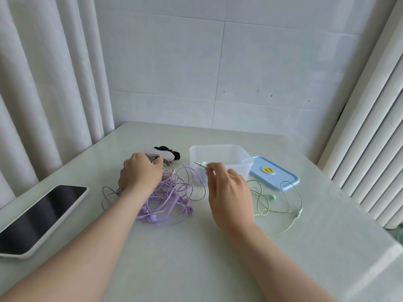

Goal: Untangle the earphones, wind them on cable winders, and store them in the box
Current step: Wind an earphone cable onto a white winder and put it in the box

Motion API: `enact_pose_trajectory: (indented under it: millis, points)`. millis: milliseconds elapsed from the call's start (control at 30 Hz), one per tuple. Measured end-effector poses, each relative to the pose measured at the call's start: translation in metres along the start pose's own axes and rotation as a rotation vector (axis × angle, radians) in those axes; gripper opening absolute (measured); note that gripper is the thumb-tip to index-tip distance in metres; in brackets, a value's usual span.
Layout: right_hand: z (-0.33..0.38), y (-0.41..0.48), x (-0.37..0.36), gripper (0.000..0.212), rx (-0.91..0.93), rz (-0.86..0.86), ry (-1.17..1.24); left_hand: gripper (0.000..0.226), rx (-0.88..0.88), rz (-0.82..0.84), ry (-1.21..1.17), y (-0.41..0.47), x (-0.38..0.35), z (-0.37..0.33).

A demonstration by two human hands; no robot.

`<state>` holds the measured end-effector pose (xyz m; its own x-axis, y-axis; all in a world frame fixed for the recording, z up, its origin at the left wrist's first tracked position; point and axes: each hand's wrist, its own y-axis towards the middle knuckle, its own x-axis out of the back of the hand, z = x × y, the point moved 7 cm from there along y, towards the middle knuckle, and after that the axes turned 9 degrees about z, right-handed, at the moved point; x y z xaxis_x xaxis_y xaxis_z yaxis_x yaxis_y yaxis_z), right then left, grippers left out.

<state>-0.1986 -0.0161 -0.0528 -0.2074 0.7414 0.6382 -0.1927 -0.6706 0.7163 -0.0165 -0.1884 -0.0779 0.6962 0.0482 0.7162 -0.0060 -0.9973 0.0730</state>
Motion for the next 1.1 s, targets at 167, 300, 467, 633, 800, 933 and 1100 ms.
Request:
enact_pose_trajectory:
  millis: [167,300,467,633,800,933,1100]
  points:
    - [-0.003,-0.002,-0.005,0.008,-0.012,0.039,0.013,0.050,0.020,0.010,0.196,-0.003,-0.003,-0.005]
    - [-0.004,-0.001,-0.005,0.004,-0.018,0.072,0.063,0.043,0.025,0.014,0.247,0.005,-0.008,0.000]
    - [-0.007,0.000,-0.005,0.021,-0.046,0.087,0.142,0.040,0.009,0.052,0.093,0.003,-0.005,0.004]
    - [-0.008,-0.003,-0.007,0.022,-0.074,0.115,0.161,0.010,-0.106,0.076,0.089,-0.003,-0.007,-0.006]
    - [-0.011,-0.004,-0.008,0.027,-0.103,0.141,0.167,0.035,-0.162,0.200,0.152,-0.008,-0.015,-0.012]
    - [-0.013,-0.004,-0.009,0.022,-0.115,0.152,0.166,0.030,-0.192,0.189,0.272,-0.013,-0.008,-0.015]
    - [-0.015,-0.004,-0.010,0.017,-0.138,0.157,0.170,0.020,-0.251,0.134,0.340,-0.016,-0.009,-0.018]
